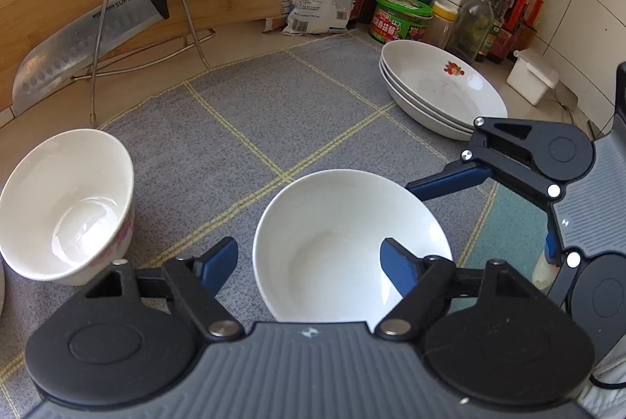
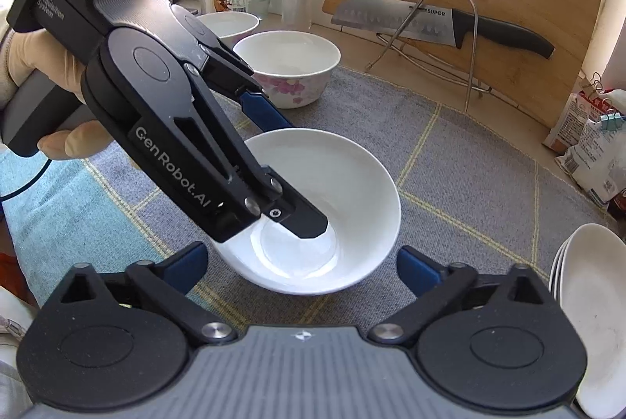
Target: Organize plates and bowls
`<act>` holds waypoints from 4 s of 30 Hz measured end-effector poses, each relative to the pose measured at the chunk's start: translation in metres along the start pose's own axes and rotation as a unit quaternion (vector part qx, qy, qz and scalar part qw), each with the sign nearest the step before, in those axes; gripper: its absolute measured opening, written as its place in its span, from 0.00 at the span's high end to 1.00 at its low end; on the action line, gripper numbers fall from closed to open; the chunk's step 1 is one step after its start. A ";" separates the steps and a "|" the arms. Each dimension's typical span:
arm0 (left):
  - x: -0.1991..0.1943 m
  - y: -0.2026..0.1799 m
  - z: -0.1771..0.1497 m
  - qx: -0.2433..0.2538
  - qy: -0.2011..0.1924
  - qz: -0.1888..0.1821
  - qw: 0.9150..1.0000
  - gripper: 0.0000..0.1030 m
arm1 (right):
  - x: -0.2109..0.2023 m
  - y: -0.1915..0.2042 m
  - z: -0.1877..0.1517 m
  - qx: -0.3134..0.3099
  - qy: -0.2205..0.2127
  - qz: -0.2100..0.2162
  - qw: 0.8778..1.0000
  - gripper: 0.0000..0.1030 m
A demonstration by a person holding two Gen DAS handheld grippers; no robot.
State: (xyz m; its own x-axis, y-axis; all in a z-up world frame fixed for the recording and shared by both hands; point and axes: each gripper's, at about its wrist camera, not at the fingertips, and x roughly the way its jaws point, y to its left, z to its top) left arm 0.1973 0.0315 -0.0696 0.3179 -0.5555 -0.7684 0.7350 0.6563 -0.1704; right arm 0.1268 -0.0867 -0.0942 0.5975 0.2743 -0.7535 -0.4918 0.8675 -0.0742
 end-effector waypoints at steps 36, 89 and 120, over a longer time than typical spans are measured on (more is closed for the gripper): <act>-0.090 0.002 -0.043 -0.068 -0.168 0.132 0.974 0.04 | -0.042 -0.010 0.044 0.014 -0.043 -0.063 0.997 0.00; -0.017 0.061 -0.044 -0.068 -0.134 0.265 0.952 0.06 | 0.122 -0.030 0.176 0.004 0.033 0.099 0.994 0.06; -0.017 0.061 -0.039 -0.045 -0.137 0.271 0.952 0.18 | 0.146 -0.040 0.182 0.025 0.055 0.129 0.990 0.22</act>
State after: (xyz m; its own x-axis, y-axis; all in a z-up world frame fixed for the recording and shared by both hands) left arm 0.2137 0.1007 -0.0909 0.7890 -0.2273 -0.5708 0.3684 0.9185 0.1434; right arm 0.3487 -0.0057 -0.0824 0.3825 0.4445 -0.8100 -0.5849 0.7951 0.1601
